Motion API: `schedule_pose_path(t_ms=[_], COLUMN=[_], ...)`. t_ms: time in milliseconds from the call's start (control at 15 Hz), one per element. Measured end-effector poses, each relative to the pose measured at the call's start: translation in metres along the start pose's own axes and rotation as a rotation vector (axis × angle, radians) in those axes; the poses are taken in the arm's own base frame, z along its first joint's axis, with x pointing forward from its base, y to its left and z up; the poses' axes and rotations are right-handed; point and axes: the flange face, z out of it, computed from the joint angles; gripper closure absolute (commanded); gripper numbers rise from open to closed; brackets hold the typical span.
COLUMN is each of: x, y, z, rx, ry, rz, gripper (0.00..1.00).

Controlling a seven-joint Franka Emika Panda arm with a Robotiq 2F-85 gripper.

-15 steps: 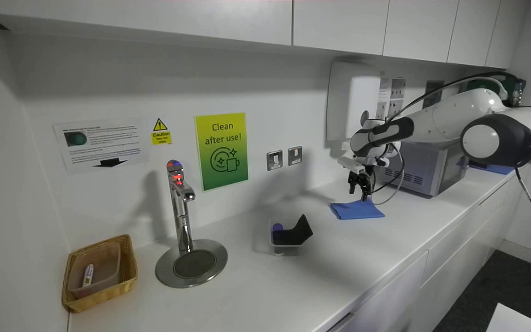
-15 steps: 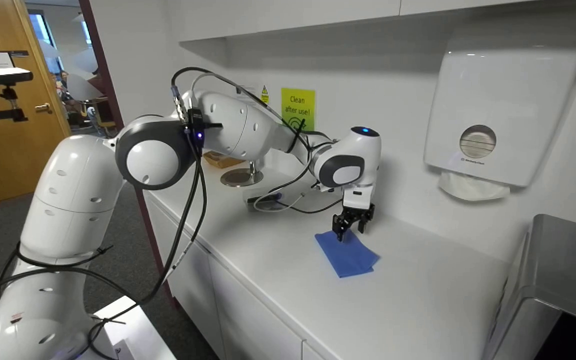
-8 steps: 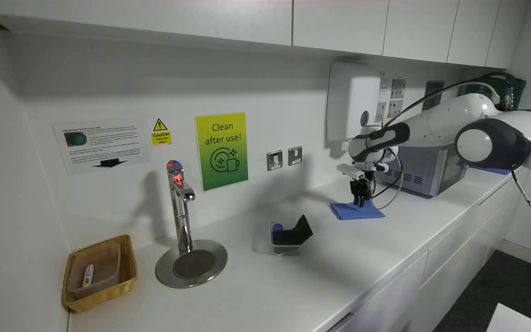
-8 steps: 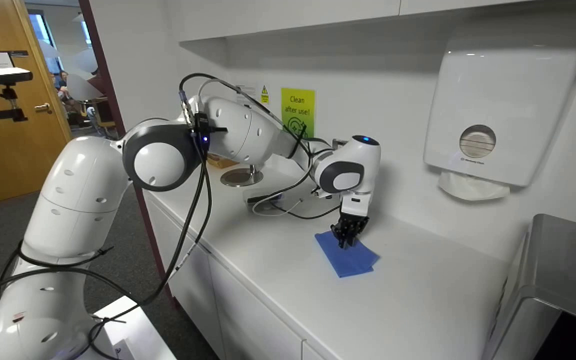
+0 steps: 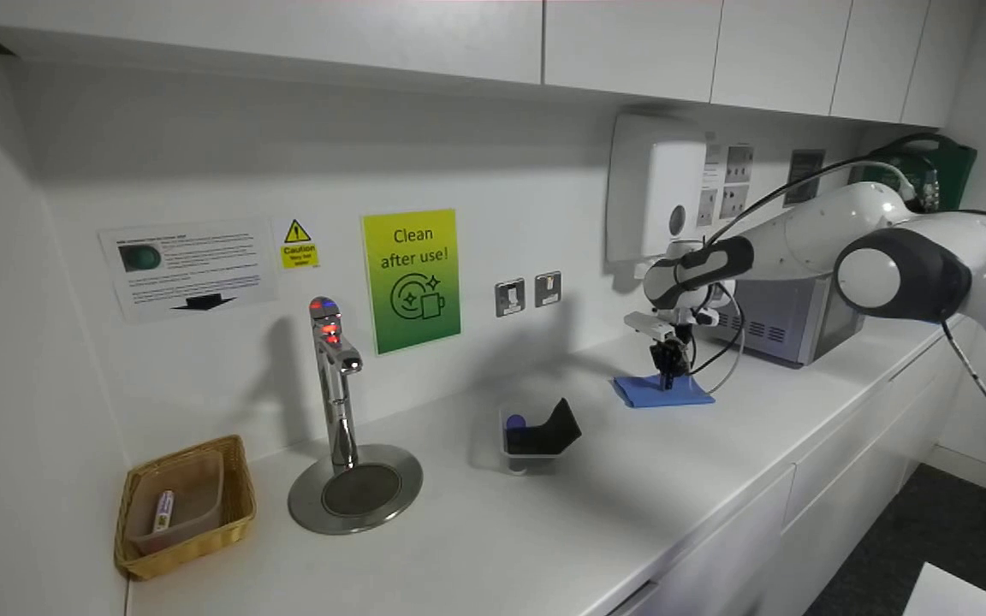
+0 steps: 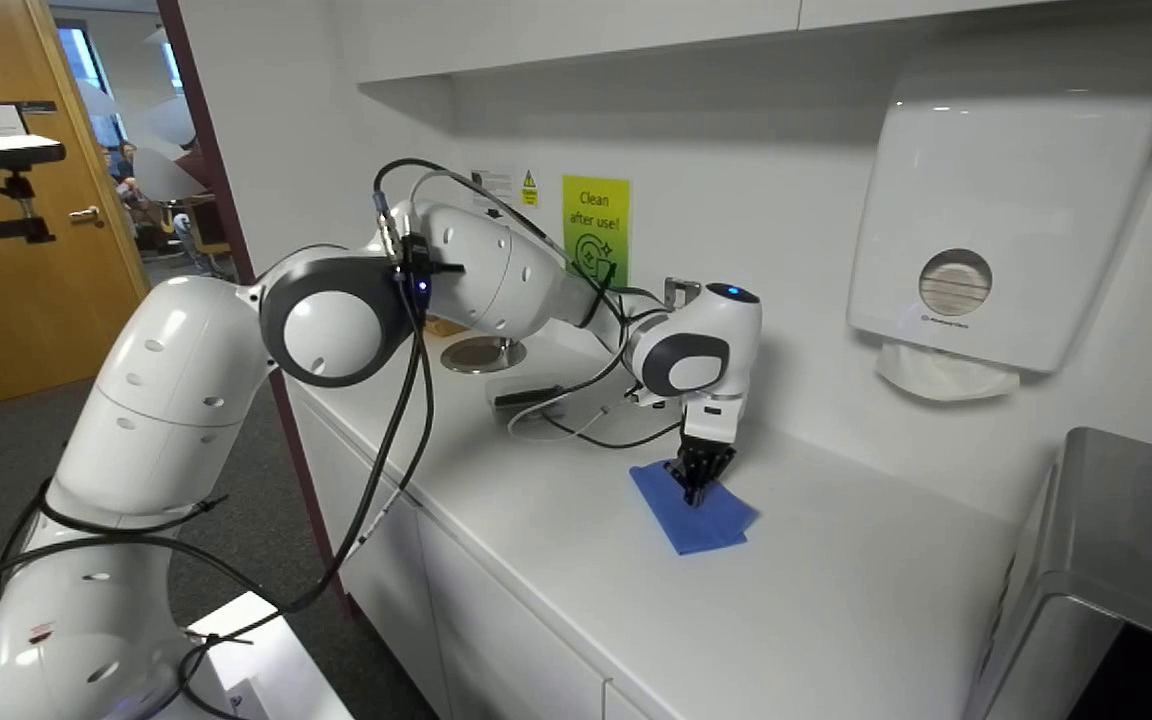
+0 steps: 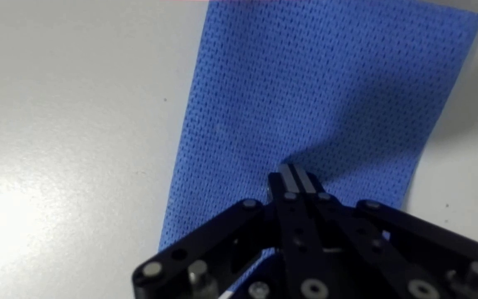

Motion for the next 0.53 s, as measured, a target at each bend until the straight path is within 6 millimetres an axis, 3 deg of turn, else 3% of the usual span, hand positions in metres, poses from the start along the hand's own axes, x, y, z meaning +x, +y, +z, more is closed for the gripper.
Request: schedule_pose_path(t_ms=[533], x=[-0.012], y=[-0.002], z=[0.002], rx=[-0.001], ry=[0.006], rz=[-0.02], gripper=[1.0])
